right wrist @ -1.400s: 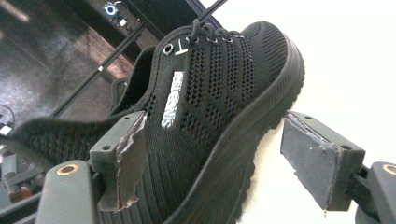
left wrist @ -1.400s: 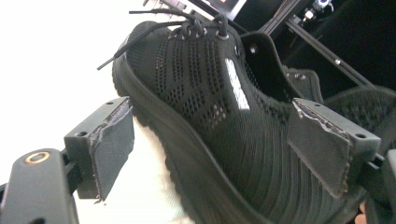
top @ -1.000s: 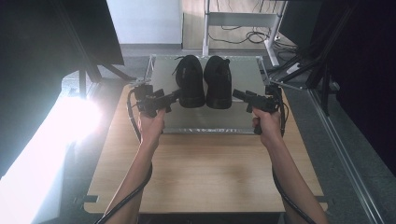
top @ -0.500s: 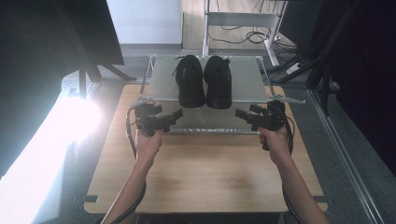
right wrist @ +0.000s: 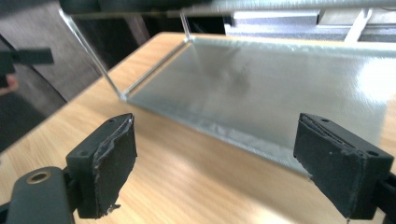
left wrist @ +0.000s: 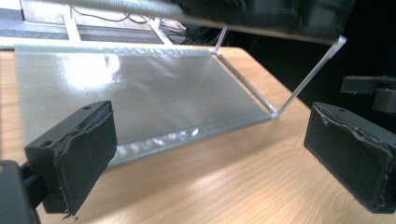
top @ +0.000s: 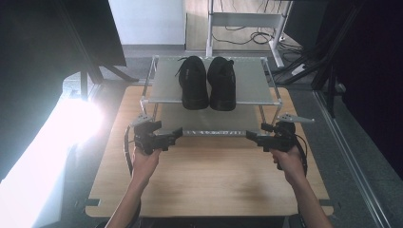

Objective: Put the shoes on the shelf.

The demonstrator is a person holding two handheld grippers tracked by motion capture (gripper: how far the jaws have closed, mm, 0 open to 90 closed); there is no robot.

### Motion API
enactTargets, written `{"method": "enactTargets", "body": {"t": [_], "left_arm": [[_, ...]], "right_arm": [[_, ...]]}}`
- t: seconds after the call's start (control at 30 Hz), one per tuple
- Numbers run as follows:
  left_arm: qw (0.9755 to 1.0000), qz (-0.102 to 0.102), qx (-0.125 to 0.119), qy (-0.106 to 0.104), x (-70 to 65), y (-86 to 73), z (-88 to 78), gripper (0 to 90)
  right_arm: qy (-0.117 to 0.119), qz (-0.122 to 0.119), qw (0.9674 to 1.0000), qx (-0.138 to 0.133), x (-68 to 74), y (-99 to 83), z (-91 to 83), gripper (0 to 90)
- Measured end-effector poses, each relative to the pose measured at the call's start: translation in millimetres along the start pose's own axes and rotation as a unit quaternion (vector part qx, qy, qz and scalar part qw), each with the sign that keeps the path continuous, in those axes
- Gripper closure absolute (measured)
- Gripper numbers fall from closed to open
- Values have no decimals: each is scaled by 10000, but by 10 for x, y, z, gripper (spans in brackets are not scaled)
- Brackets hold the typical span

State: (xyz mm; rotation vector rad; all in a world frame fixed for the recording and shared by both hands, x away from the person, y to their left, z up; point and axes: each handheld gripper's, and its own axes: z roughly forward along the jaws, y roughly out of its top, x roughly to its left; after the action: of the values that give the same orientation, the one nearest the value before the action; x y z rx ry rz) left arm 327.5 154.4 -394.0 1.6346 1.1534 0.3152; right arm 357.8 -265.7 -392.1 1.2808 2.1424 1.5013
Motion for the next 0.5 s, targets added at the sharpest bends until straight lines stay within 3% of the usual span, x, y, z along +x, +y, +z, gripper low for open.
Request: {"method": "enactTargets", "body": {"t": [0.1, 0.3, 0.5], "left_arm": [[9997, 193, 109, 98, -26, -98, -93, 12], [9993, 289, 149, 191, -56, -243, -211, 1], [9985, 358, 312, 275, -79, -476, -291, 0]], "right_arm": [[-45, -5, 9999, 123, -17, -123, -88, 137], [-45, 44, 9998, 169, -41, -267, -195, 139], [-105, -124, 9992, 354, -23, -462, -233, 135]]}}
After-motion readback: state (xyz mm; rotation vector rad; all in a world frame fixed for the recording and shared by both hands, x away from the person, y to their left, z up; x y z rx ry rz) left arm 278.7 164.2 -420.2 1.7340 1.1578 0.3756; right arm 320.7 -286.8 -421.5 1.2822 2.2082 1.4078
